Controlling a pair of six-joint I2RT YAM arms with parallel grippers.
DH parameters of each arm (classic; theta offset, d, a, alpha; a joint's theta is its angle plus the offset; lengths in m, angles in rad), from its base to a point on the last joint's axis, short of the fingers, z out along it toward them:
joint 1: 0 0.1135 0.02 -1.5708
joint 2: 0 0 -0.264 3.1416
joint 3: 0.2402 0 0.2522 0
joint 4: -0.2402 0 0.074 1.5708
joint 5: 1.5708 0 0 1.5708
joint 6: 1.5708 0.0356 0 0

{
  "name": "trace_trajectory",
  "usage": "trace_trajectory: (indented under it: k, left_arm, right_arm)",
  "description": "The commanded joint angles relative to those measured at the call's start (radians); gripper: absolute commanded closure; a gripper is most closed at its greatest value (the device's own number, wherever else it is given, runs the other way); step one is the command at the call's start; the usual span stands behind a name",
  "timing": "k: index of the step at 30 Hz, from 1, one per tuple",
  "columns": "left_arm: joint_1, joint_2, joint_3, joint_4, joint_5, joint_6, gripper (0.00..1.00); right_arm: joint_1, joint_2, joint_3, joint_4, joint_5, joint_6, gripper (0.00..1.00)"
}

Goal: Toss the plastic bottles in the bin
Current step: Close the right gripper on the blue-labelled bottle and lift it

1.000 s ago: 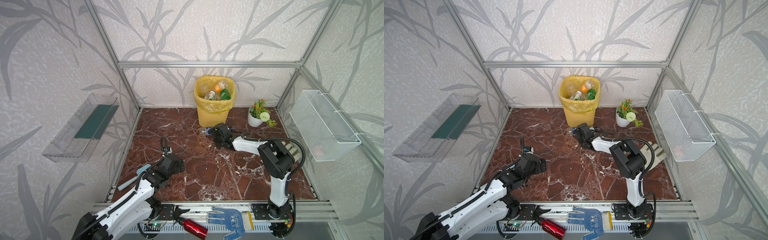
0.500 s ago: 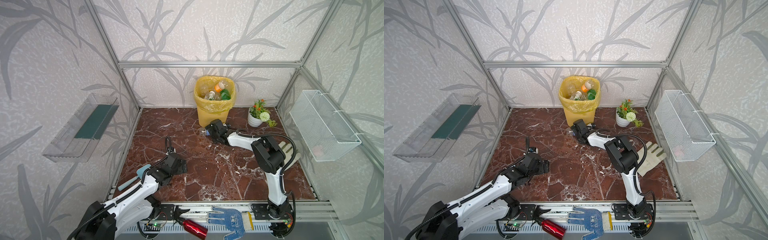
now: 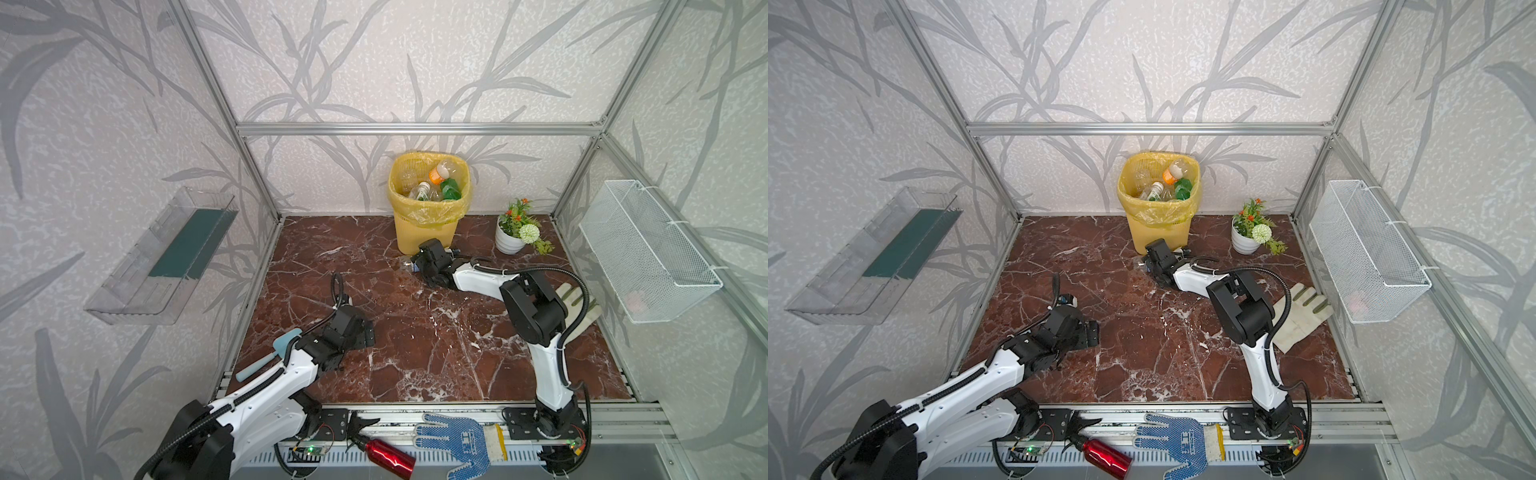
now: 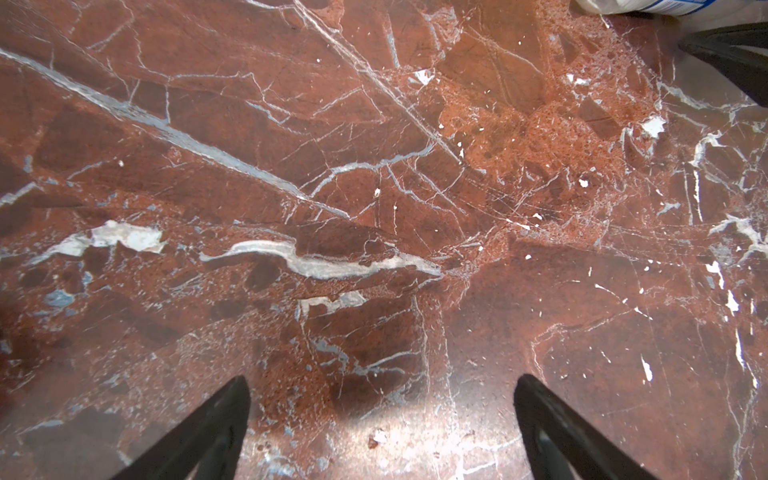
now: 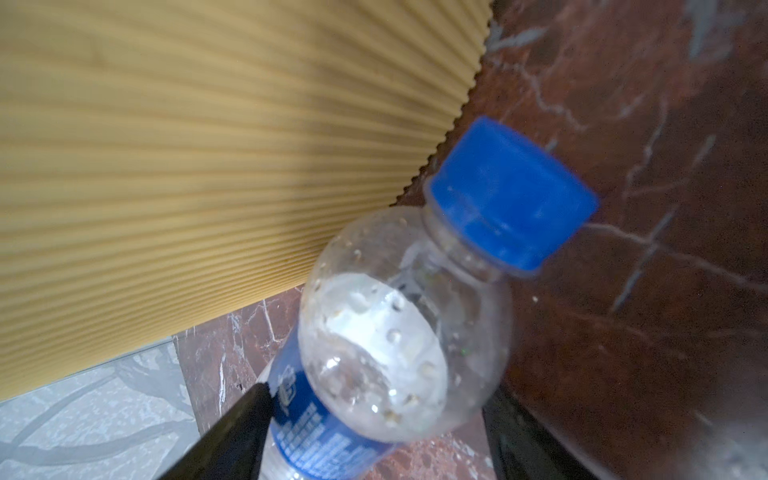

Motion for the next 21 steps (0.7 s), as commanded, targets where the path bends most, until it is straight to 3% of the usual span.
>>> trace_trajectory:
  k: [1,9,13,21]
  left_arm:
    - [0.004,0.008,0.03,0.012,0.0,0.004,0.01]
    - [0.005,0.036,0.032,0.029,0.005,0.005,0.01]
    - [0.004,0.051,0.03,0.044,0.014,0.002,0.01]
    - [0.004,0.074,0.041,0.054,0.022,0.006,0.01]
  right_arm:
    - [-0.022,-0.002,-0.015,-0.097,-0.006,-0.035,0.19]
    - [-0.02,-0.079,-0.134,-0.108,-0.037,-0.074,0.2]
    - [-0.024,-0.152,-0.236,-0.102,-0.024,-0.107,0.27]
    - [-0.072,-0.141,-0.246,-0.117,-0.096,-0.175,0.29]
